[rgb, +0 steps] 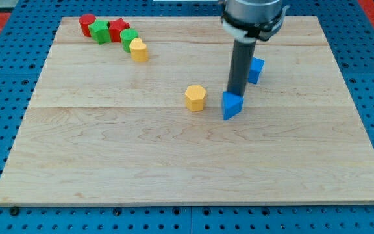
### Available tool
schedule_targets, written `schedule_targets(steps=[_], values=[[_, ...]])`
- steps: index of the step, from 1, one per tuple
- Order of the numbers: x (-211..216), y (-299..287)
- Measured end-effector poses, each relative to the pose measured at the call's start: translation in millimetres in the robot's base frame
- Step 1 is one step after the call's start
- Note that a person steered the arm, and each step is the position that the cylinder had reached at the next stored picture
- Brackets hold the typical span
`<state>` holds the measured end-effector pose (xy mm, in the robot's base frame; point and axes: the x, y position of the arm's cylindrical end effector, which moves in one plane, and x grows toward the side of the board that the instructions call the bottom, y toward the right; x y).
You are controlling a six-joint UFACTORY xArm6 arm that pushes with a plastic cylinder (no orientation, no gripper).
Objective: Slide the blue triangle to the bottom right
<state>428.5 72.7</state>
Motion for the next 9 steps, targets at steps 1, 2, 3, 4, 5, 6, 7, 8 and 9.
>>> schedule_targets(steps=[1, 2, 3, 4, 5, 6, 7, 8, 9], values=[[-37, -37], [-39, -115], [-10, -113], [6, -82], [4, -80], [2, -184], [-2, -185], [-37, -123], [-7, -57]])
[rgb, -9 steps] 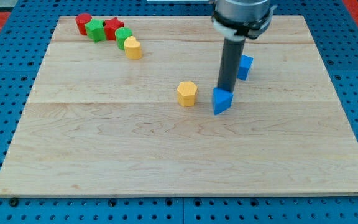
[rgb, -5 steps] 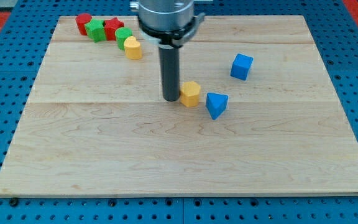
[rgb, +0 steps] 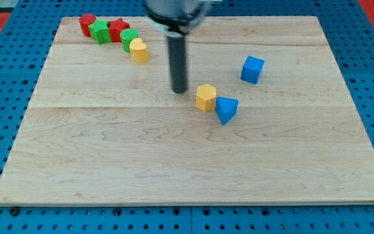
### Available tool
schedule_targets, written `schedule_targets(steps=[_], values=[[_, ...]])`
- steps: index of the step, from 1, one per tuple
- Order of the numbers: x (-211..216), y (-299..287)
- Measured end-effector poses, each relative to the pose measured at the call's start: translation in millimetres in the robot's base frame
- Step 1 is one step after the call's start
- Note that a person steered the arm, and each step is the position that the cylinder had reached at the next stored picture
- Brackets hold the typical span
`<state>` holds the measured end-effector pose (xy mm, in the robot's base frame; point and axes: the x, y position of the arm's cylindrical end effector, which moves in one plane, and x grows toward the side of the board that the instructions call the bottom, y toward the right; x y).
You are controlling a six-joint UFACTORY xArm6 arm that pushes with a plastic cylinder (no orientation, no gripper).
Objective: Slide the blue triangle to the bottom right
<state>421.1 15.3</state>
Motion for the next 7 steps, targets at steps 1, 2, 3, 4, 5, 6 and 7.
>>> schedule_targets(steps=[1, 2, 3, 4, 5, 6, 7], values=[[60, 61], [90, 80], [82, 62], [50, 80], [74, 154], [82, 152], [95, 171]])
